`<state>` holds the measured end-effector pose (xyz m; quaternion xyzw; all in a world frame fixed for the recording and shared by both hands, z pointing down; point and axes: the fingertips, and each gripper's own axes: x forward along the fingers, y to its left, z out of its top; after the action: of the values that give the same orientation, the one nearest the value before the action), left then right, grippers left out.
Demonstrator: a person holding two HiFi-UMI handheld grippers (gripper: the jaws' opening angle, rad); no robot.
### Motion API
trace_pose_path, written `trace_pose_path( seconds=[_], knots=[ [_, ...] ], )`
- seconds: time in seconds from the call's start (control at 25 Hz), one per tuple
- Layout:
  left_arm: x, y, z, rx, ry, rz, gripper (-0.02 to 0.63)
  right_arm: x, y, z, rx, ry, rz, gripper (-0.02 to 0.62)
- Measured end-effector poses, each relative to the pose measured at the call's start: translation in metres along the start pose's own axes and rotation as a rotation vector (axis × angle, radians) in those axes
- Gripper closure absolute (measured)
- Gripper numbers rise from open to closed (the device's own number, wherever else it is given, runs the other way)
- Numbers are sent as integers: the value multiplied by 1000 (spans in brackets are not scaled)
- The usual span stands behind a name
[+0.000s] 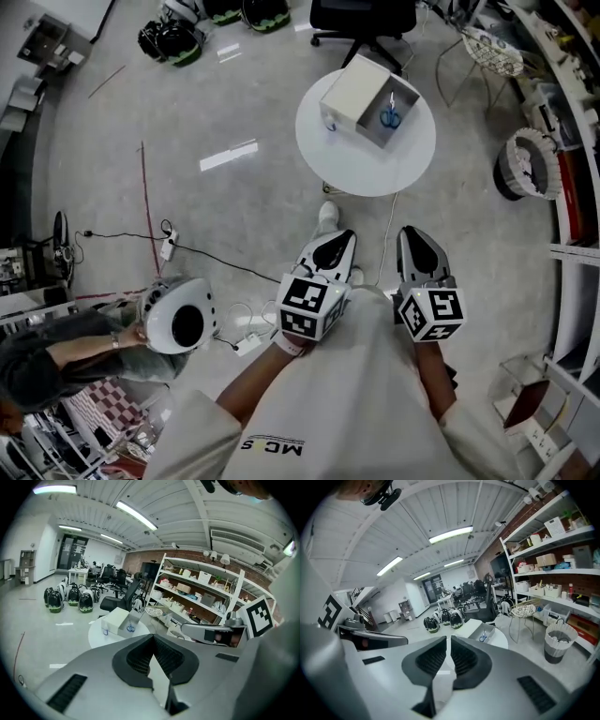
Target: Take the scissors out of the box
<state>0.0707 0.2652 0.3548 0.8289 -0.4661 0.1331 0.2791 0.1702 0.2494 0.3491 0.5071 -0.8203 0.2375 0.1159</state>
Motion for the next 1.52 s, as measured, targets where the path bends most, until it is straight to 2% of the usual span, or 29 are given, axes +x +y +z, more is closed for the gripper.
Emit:
trace_pose_path(
  seconds=[0.16,0.36,0.56,0.8,1.04,1.52],
  knots=[
    [36,24,38,-26,-26,-23,595,35,-18,32,-19,0,-27,508],
    [61,69,82,-36,-30,-56,595,86,-11,69,-27,2,-48,508],
    [88,114,109,-6,2,-113,595,138,-12,100,-26,-15,-109,508],
    [122,148,131,33,37,-165,595,172,-34,124,-29,-22,-199,508],
    [144,156,140,34,62,-189,595,181,-57,123,20,9,-250,508],
    [176,154,134,27,114,-162,595,222,-87,98,-4,113,-200,508]
  ],
)
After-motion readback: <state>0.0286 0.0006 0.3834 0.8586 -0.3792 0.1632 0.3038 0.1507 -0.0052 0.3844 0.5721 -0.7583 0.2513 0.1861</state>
